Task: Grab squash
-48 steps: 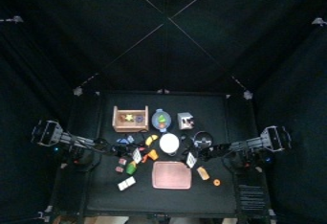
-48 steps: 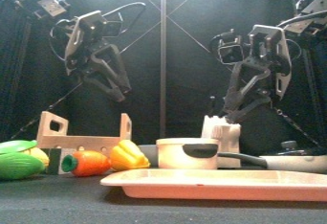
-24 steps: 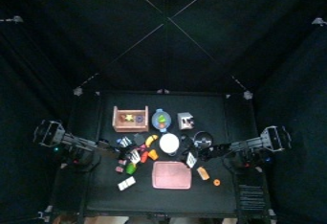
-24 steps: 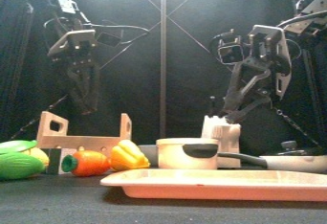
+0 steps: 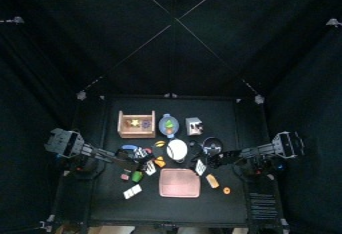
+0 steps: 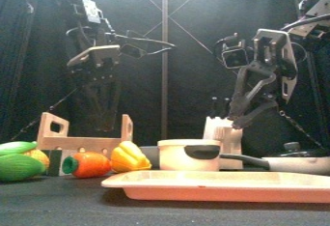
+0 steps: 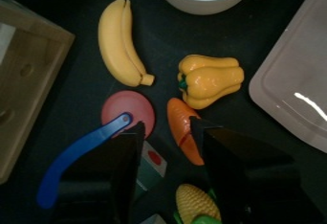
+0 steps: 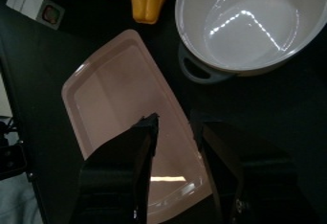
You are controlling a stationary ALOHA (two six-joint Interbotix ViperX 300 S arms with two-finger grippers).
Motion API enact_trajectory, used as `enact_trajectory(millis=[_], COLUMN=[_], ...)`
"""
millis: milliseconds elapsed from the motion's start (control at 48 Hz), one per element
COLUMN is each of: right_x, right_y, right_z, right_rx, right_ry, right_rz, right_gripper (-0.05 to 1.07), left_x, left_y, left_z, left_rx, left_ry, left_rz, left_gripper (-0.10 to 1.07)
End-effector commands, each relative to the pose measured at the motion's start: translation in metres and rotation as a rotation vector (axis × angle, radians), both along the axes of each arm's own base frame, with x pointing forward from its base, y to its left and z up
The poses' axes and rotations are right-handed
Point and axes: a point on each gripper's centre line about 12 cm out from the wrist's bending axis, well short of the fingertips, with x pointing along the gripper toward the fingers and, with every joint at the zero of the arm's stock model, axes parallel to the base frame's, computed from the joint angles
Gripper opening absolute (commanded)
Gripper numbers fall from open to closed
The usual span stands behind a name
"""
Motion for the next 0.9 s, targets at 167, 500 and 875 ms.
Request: enact_trajectory(millis=[167, 500, 875], right_x=[0.002, 0.002, 0.001], right_y=[0.000, 0.001, -0.001], right_z=[0.004, 0.002, -0.002], right_rx=[-0.001, 0.000, -0.001], right_ry=[-0.011, -0.004, 0.007], right_rz=[0.000, -0.002, -0.007], right_gripper=[0.74, 0.74, 0.74], left_x=[0.012, 0.031, 0.037], left_y=[-0.003, -0.008, -0.012], left_z=[0.008, 0.009, 0.002], left_rx=[0.003, 0.123, 0.212], left_ry=[-0.047, -0.115, -0.051], left_rz=[-0.030, -0.303, -0.563], left_gripper=[1.00, 1.00, 1.00])
